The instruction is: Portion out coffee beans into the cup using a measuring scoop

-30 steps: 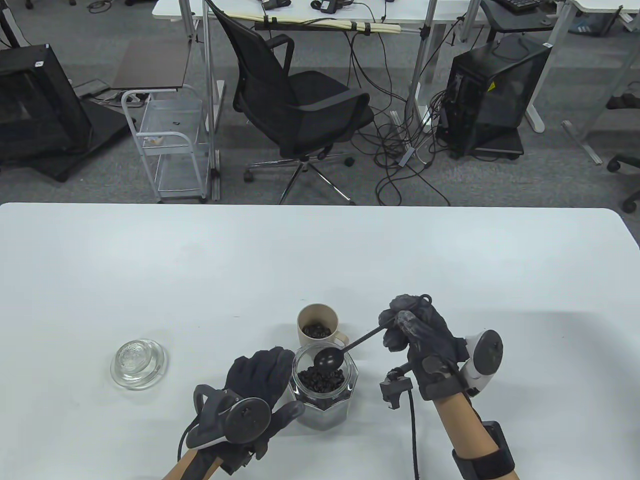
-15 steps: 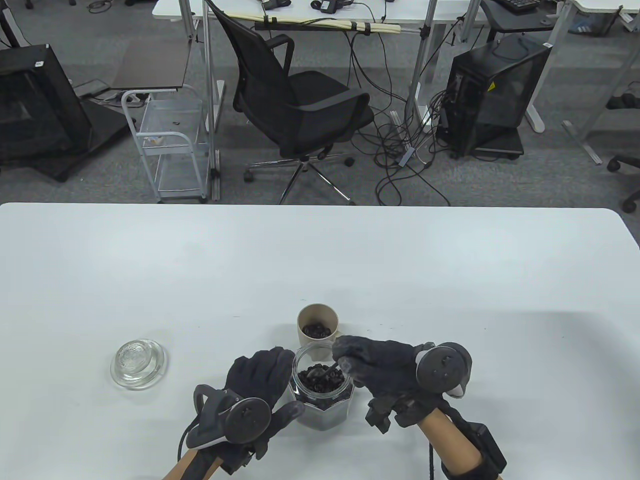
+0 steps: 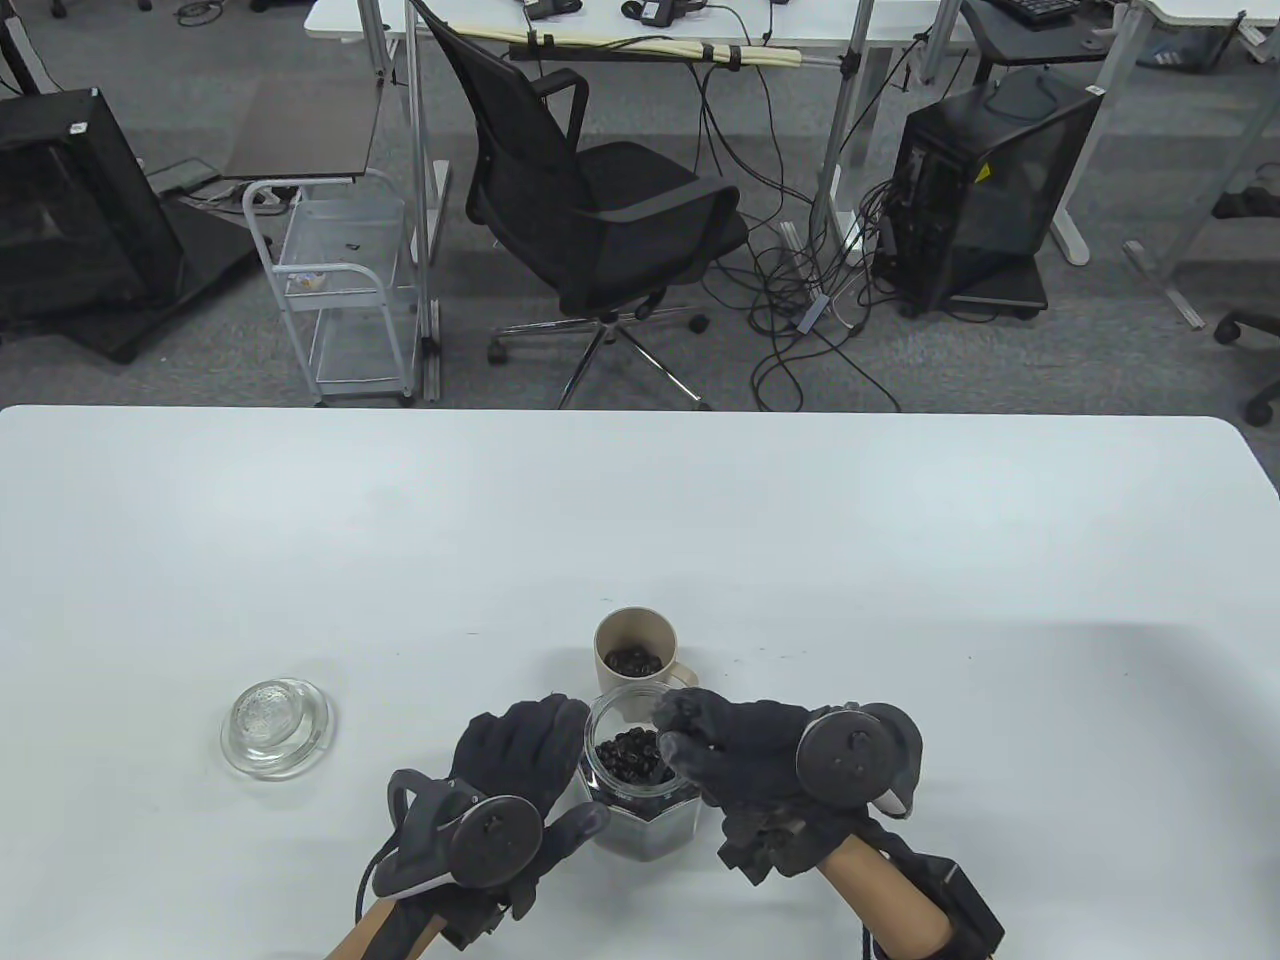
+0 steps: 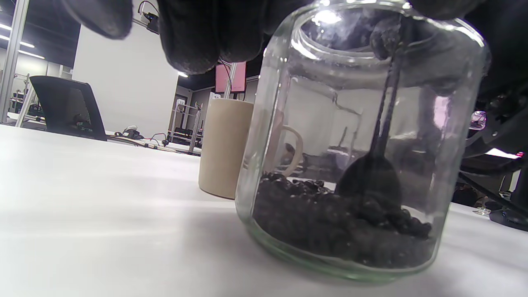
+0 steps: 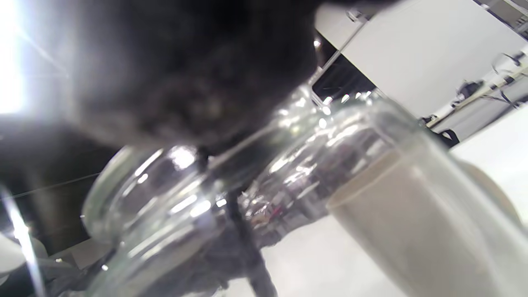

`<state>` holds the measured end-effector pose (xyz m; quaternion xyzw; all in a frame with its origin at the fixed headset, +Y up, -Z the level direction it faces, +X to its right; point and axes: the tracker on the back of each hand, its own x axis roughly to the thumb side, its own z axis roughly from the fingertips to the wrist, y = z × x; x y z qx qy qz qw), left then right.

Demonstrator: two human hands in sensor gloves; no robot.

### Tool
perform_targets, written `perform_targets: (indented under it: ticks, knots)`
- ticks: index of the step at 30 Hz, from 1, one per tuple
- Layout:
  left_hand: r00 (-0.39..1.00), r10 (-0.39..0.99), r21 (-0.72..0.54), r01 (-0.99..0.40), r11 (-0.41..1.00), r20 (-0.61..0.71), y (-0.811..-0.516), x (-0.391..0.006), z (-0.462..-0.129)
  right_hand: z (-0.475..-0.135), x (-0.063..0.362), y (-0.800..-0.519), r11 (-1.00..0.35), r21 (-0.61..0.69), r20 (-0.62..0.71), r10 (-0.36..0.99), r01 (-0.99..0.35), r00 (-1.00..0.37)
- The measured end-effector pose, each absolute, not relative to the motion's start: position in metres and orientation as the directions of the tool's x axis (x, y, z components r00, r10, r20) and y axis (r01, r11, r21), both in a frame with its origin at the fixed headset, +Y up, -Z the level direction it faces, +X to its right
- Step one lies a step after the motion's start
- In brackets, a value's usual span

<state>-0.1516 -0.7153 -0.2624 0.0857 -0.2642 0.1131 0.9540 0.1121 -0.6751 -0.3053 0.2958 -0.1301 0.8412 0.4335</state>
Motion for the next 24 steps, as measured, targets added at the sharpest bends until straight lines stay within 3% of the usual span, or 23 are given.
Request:
perform_targets:
  ticks: [14, 24]
  knots:
    - [0.835, 0.171, 0.103, -0.261, 0.96, 0.523, -0.715, -0.151, -0.262, -0.307, 0.118, -0.692, -0.405, 0.038, 0.414, 0.839, -0.914, -0.354]
    - [0.836, 0.169, 0.104, -0.259, 0.96, 0.523, -0.715, -0.152, -0.262, -0.306, 0.127, -0.694, -0.3, -0.027, 0.346, 0.892, -0.954, -0.29]
